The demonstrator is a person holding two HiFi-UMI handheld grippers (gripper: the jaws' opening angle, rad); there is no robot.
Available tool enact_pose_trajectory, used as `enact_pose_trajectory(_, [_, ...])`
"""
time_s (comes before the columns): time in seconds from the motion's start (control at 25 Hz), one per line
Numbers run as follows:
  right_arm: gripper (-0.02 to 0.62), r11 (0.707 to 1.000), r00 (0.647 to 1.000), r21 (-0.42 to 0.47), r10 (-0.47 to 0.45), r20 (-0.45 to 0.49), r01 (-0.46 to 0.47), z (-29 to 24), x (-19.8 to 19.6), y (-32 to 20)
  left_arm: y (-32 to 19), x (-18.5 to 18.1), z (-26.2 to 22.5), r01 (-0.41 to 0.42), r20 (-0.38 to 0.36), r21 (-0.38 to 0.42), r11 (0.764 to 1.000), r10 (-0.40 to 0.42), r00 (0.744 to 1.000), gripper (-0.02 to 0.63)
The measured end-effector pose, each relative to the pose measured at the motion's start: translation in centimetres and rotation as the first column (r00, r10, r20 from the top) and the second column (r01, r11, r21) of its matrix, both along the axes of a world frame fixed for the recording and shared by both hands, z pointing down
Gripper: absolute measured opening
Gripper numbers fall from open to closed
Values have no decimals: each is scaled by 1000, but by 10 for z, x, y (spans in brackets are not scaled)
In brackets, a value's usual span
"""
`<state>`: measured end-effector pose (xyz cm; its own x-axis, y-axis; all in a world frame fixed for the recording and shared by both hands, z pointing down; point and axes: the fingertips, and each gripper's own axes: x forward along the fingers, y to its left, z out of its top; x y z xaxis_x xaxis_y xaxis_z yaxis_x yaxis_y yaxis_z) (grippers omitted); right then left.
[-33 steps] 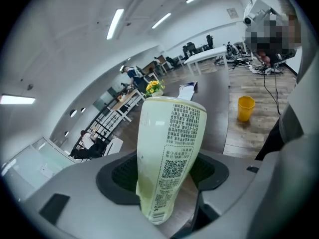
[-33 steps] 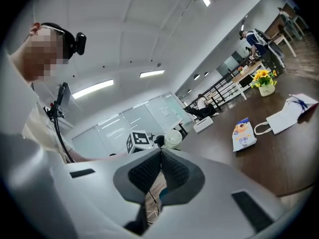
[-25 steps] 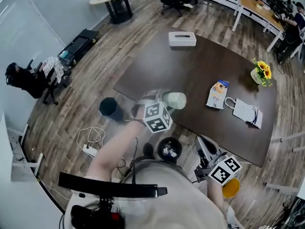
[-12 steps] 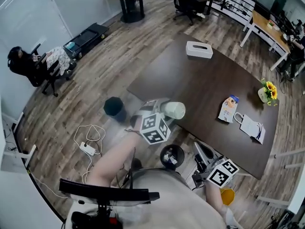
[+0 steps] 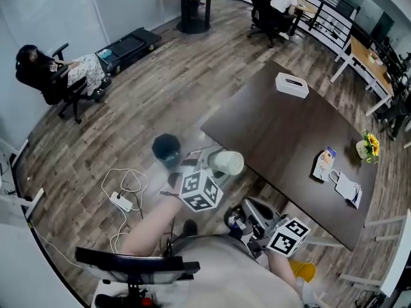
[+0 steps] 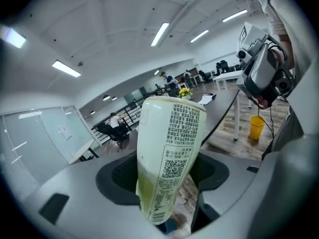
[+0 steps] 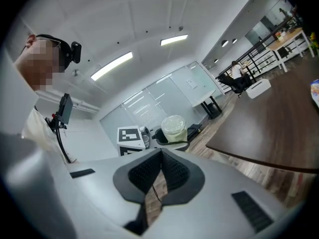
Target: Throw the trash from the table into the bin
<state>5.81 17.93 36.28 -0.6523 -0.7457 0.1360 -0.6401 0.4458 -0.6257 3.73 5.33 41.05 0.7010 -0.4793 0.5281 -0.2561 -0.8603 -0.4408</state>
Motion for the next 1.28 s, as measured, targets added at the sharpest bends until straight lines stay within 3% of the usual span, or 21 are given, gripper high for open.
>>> enact_pose_trajectory(0.24, [14,992,980,30,-120,-157,126,1,-83,-13,-13,-90,-2,105,-85,-36,994,-108,991,290])
enact_pose_trajectory(0.48, [14,973,962,10,-228,-149,233,1,-122,-34,-25,-141,-2,198,-98,-56,979,-203,974,290])
enact_pose_trajectory(0.76, [14,965,963,-17,-261,-71,260,18,-104,-85,-55,-126,0,225,-101,-117,967,-237,966,290])
enact_pose_trajectory(0.92, [14,935,932,22,-350,-95,354,14,-81,-110,-76,-94,-7,223,-108,-157,962,-241,965,290])
enact_pose_trajectory(1.16, [14,924,925,43,-378,-34,379,10,-31,-166,-123,-82,-26,344,-140,-158,926,-366,920,290])
enact_pose_trajectory(1.28, [14,910,911,47,-411,-30,412,13,-23,-184,-138,-98,-31,414,-175,-177,893,-443,879,290])
